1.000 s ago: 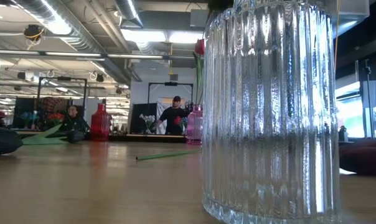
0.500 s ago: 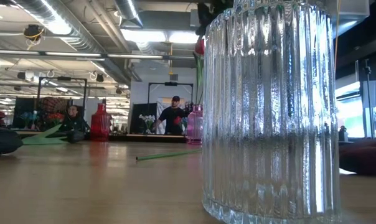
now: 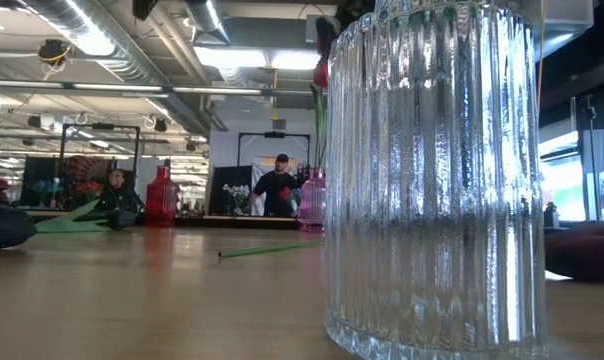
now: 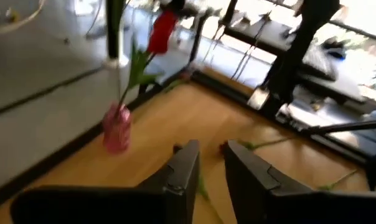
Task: Sort flowers into vase by color
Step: Put the red flower into the pink flower vase, then put the bottom black flower into the transparent flower vase
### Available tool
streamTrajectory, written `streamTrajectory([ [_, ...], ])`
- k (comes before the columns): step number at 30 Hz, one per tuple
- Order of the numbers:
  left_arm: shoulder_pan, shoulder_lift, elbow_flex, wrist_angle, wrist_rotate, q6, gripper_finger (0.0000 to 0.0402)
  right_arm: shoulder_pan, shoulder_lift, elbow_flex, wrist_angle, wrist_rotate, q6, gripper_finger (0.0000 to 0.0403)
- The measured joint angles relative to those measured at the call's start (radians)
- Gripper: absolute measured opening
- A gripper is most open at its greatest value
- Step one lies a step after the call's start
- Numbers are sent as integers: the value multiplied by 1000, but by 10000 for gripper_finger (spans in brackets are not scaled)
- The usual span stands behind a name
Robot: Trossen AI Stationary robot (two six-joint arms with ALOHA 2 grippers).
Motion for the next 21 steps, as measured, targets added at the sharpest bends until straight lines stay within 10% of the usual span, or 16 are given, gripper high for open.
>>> streamTrajectory([
  [8, 0, 6, 0, -203, -42, -119, 72, 1, 8, 3, -171, -9, -49, 72],
  [21, -248, 26, 1, -373, 266, -246, 72, 54, 5, 384, -602, 17, -79, 261],
])
